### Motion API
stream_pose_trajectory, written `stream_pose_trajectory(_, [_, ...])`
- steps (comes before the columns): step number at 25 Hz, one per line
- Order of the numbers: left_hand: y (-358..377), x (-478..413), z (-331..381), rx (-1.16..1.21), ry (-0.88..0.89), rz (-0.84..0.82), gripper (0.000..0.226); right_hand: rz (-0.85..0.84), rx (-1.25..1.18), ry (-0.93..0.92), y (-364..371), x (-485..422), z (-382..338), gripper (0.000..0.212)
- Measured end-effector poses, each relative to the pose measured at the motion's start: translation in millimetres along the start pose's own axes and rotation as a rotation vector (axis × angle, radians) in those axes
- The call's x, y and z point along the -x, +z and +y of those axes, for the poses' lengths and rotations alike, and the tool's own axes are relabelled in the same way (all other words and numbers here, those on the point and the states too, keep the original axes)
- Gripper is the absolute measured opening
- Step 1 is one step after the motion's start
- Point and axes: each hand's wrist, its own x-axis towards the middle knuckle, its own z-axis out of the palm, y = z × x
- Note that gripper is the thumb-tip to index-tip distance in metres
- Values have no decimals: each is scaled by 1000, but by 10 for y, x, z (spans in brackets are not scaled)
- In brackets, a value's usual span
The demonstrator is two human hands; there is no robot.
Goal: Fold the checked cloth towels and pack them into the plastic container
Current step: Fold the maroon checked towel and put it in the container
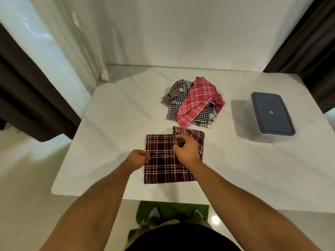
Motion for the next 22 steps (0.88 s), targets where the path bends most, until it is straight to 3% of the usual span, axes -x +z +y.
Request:
stream_pose_trajectory(6, [-10, -110, 24, 150, -53, -40, 22, -241, 197, -219, 533, 242, 72, 36])
stream_pose_trajectory(10, [-48, -198, 200, 299, -175, -66, 44, -313, 282, -350, 633, 356, 147, 37])
stream_pose_trajectory(14, [-114, -296, 352, 467, -186, -23, 31, -453, 388, -369, 619, 401, 293, 41])
stream_pose_trajectory(17, [-160, -401, 337, 404, -125, 47, 27, -482, 444, -373, 609, 367, 325, 44])
stream_pose_trajectory(22, [-184, -648, 211, 140, -111, 133, 30, -331, 449, -279, 496, 105, 418, 35])
